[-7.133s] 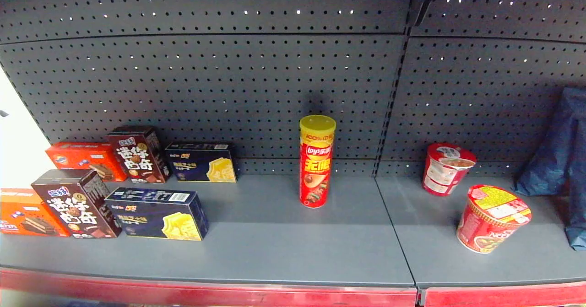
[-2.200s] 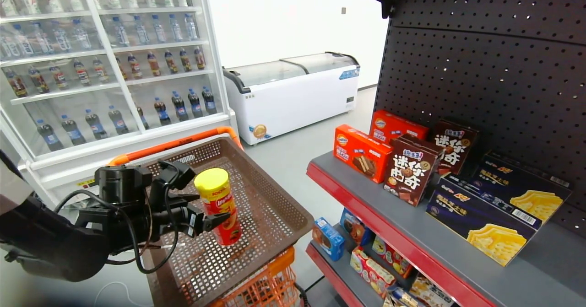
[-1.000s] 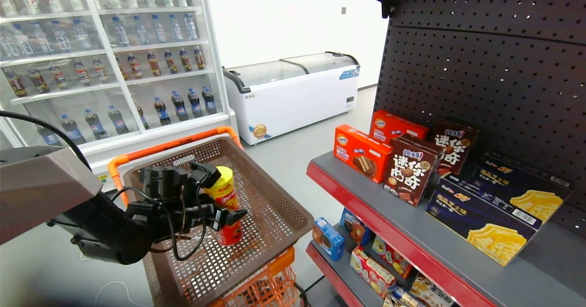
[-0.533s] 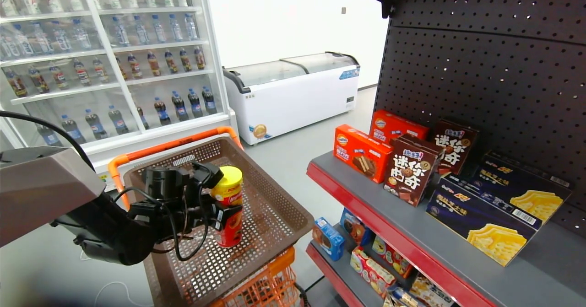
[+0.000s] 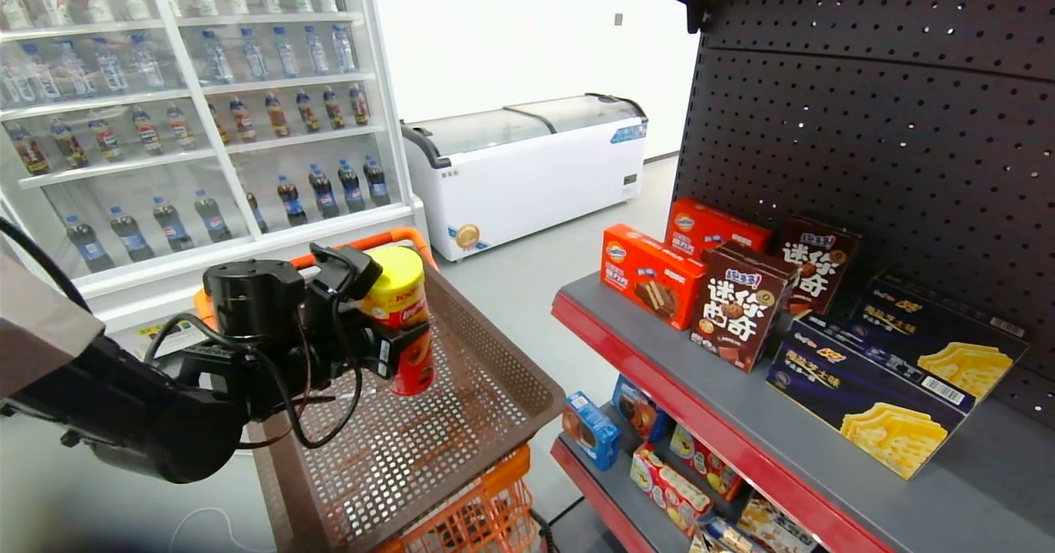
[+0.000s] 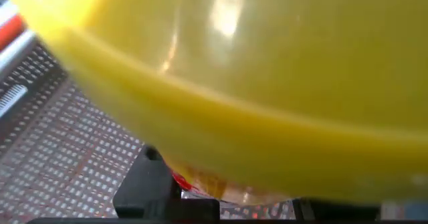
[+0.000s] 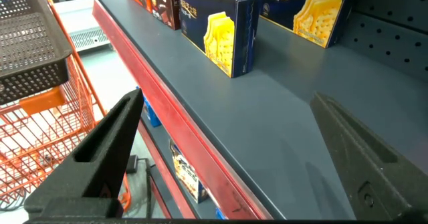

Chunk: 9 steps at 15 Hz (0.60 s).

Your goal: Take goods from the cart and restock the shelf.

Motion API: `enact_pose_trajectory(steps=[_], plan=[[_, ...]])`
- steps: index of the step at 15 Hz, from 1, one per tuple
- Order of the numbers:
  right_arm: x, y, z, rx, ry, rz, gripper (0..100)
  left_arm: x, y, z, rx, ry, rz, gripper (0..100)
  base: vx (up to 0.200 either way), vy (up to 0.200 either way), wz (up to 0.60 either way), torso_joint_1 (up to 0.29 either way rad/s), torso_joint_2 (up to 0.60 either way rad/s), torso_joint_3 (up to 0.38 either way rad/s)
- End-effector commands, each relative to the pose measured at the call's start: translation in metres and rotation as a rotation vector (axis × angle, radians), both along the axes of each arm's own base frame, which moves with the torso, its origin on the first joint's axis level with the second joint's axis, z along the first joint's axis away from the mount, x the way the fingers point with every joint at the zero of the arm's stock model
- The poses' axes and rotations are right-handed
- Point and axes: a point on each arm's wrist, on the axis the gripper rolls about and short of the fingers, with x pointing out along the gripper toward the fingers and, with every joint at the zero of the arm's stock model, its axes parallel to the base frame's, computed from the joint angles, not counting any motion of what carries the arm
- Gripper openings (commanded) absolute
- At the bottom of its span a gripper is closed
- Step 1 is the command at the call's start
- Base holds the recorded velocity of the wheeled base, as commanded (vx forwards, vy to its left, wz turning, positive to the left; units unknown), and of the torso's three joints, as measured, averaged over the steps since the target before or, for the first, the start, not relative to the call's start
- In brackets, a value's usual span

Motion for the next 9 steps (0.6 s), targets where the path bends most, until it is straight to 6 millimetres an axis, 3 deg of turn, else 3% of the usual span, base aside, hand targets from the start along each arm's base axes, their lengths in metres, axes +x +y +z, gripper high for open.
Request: enact_pose_trajectory(steps=[1, 4, 9], plan=[[0.000, 0.000, 0.000, 0.000, 0.001, 0.001, 100, -0.025, 0.005, 0.035, -0.033, -0.082, 0.024, 0, 0.000, 0.000, 0.00, 0.000, 0.00, 0.000], [0.000, 0.000, 0.000, 0.000, 0.001, 0.001, 100, -0.045, 0.011, 0.063, -0.116, -0.142, 0.122, 0, 0.000, 0.000, 0.00, 0.000, 0.00, 0.000], [0.000, 0.000, 0.000, 0.000, 0.001, 0.001, 100, -0.090, 0.023, 0.088, -0.119, -0.180, 0.157, 0, 0.000, 0.000, 0.00, 0.000, 0.00, 0.000]])
